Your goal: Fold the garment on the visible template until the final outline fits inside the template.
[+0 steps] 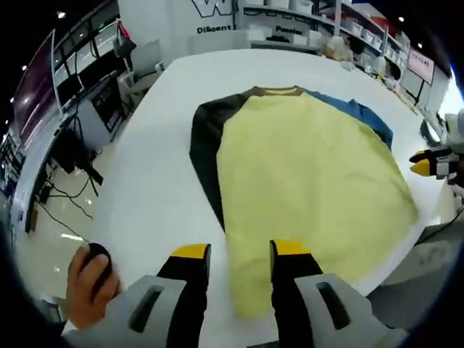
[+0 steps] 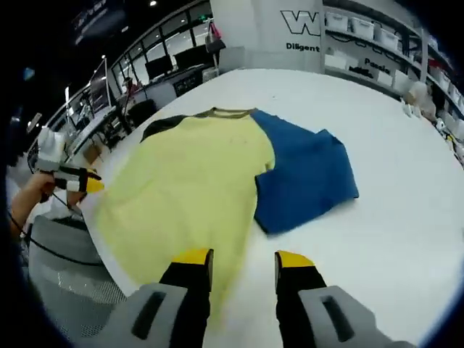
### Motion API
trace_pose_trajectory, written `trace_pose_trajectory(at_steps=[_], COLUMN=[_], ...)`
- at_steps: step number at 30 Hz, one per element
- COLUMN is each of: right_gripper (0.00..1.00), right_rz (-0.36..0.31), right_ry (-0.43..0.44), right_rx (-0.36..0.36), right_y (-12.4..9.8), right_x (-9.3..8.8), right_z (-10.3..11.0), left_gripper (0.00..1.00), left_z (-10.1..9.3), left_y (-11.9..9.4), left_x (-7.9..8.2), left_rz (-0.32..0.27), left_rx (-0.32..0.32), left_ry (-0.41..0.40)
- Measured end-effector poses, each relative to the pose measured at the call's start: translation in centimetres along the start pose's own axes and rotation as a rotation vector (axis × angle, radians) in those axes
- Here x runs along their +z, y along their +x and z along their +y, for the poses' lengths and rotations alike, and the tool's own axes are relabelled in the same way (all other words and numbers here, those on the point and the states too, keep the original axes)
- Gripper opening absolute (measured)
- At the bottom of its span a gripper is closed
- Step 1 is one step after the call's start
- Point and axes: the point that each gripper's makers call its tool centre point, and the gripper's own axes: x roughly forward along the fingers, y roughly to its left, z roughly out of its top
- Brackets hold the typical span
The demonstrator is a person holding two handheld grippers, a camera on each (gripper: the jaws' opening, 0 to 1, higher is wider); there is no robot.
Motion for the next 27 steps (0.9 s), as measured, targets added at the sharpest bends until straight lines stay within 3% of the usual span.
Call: trace_pose_trajectory(at_steps=[2,4,10,16,19,22,23,27], right_gripper=[0.29,0.27,0.21,0.11,0.00,0.00,0.00,0.00], right_rz=[-0.046,-0.052,-0.033,-0.025,-0.016,-0.014,-0.003,-0.017], right_ry=[0.015,0.032,0.044,0.093,0.103,0.102,0.104,0.092], right_rx=[0.008,0.023,-0.020,-0.056,-0.065,-0.069,-0.103,-0.123], right_y=[0.7,1.7,4.7,6.9,7.2,7.3,7.2,6.1], right_x=[1.5,2.1,1.9,1.6,1.4,1.4,1.2,1.8], right_z=[0.0,0.2,-0.2,-1.7,-2.2,-2.4,-3.3,-4.7], left_gripper=[0.53,0.66,0.73,0.80,0.87,0.97,0.99,0.99], left_z=[-0.7,-1.1,-2.3,-3.3,-3.8,-4.0,-4.0,-4.1], left_y=[-0.1,0.3,0.5,0.7,0.6,0.5,0.5,0.4], left_x=[0.7,0.2,0.7,0.7,1.2,1.8,2.0,2.7], left_rz=[-0.044,-0.021,-0.076,-0.090,-0.124,-0.153,-0.162,-0.193], left_rx=[-0.021,-0.027,-0.068,-0.108,-0.129,-0.129,-0.129,-0.129], left_ry=[-0.011,-0.006,0.017,0.045,0.072,0.094,0.101,0.117])
